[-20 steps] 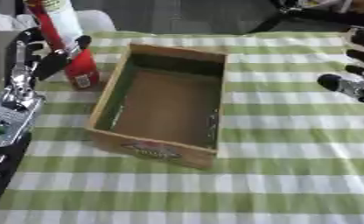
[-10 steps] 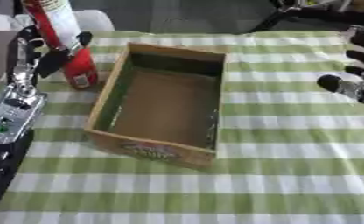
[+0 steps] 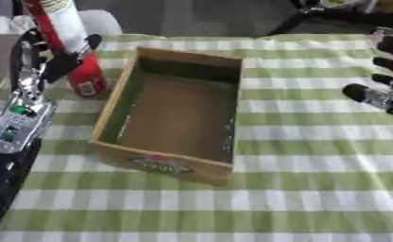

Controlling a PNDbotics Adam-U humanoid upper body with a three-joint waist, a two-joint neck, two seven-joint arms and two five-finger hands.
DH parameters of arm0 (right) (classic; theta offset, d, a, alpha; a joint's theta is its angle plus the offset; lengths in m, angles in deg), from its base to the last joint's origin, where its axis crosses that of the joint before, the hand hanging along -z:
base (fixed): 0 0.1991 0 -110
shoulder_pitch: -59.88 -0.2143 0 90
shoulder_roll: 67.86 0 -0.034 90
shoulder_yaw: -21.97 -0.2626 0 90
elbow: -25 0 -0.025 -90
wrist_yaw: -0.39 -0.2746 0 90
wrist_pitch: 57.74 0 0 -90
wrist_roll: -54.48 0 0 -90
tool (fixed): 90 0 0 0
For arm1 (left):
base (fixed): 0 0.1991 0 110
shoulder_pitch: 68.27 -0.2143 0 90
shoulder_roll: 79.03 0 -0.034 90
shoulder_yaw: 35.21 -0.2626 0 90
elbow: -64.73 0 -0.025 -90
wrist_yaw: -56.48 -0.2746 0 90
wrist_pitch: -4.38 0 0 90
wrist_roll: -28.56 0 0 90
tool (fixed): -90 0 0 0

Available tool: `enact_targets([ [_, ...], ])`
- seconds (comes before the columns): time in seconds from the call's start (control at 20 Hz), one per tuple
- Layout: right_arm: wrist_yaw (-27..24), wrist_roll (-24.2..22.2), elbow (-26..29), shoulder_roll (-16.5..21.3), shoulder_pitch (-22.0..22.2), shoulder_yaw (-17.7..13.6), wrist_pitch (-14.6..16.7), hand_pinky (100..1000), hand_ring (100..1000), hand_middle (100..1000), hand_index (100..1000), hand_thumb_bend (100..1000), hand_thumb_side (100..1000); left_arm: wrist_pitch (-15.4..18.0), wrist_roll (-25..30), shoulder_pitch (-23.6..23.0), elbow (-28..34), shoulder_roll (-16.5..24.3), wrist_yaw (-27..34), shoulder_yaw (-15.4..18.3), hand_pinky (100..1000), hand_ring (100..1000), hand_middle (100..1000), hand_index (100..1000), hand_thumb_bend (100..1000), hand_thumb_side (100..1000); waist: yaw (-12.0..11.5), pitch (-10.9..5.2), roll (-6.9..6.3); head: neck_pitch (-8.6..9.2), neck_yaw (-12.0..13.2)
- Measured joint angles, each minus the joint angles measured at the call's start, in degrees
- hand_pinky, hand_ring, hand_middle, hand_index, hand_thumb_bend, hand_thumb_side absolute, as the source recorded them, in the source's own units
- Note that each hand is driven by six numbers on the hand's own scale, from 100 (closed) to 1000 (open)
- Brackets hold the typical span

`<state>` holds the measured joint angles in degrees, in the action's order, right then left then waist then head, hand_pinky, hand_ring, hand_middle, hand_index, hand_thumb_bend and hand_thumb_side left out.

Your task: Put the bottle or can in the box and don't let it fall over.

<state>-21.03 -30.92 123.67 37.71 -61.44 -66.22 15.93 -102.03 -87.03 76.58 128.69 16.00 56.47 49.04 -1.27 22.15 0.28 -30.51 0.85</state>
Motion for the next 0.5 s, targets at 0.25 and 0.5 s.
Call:
enact_targets([
  [0.25,0.0,-0.1,0.0,0.0,-0.2,0.0,0.0,952,1000,988,964,672,100,0.4,-0.9,0.2,-1.0,-0.5,0.5,0.3,864,849,752,846,790,400,0.2,0.12,-0.01,0.03,0.1],
  [0.5,0.0,-0.3,0.0,0.0,-0.2,0.0,0.0,952,1000,988,964,672,100,1.0,-2.1,0.4,-1.1,-0.5,1.6,0.3,828,815,694,705,586,401,0.2,0.12,-0.01,0.03,0.1],
])
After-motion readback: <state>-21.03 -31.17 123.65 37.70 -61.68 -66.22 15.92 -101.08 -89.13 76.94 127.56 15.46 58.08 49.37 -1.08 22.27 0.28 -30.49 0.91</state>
